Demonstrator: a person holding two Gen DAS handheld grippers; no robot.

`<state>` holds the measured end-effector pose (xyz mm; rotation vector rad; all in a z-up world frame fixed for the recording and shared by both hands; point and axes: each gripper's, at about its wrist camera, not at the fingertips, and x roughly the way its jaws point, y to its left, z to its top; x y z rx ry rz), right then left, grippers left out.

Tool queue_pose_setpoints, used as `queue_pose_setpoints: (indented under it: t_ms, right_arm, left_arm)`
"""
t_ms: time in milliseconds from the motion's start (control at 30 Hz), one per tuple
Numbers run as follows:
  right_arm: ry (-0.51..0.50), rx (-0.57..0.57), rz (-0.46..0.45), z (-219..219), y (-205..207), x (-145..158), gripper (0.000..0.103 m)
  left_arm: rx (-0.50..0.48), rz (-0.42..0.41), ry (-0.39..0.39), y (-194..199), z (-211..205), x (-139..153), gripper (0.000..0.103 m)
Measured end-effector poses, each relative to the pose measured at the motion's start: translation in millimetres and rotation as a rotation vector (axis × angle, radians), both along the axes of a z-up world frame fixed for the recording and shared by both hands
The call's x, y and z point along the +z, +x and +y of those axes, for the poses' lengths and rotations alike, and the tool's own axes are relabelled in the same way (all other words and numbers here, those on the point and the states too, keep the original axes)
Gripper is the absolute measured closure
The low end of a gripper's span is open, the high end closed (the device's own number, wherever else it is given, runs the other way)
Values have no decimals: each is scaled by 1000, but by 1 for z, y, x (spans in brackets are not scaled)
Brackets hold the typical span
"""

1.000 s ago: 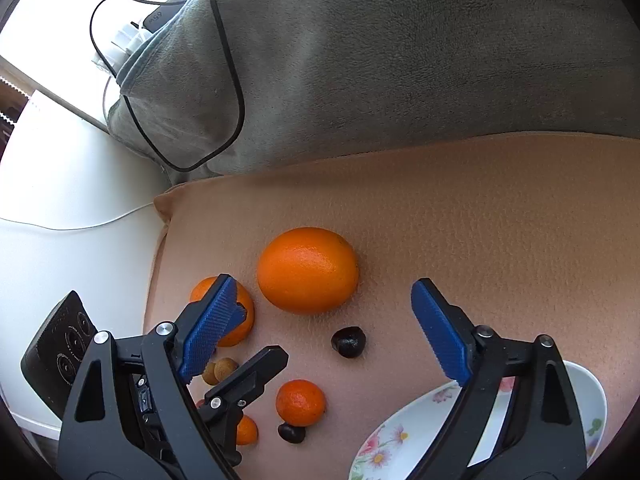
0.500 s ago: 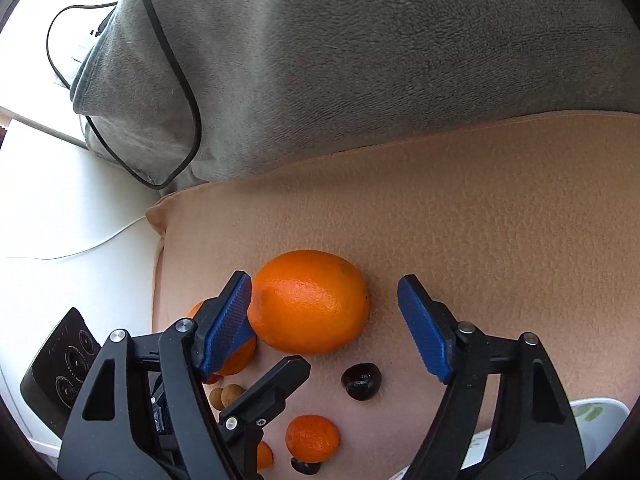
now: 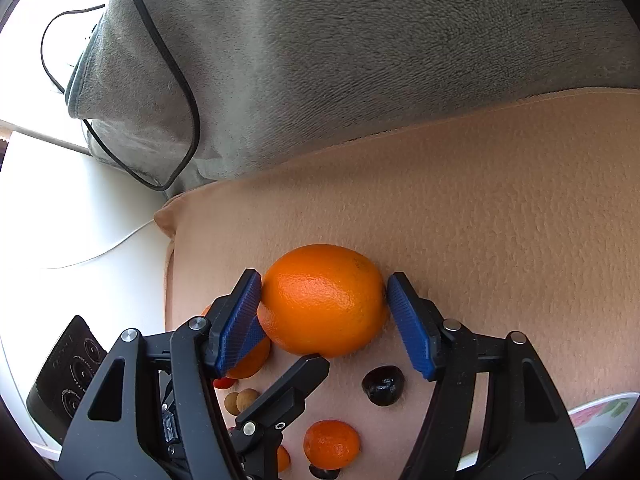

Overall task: Organize fruits
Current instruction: 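Carry the orange with the right gripper onto the floral plate and release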

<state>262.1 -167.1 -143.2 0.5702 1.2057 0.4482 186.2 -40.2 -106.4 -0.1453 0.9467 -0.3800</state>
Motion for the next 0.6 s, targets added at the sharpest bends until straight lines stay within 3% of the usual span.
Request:
queue_pose_setpoints:
  t_ms: [200, 600]
  right_arm:
    - [-12, -2, -17, -2, -7, 5, 35]
    - [-1, -11, -65, -17, -31, 32, 35]
  left_arm:
    - [-2, -12, -4, 5, -1, -2, 50]
    - [-20, -78, 3, -26, 10, 17, 50]
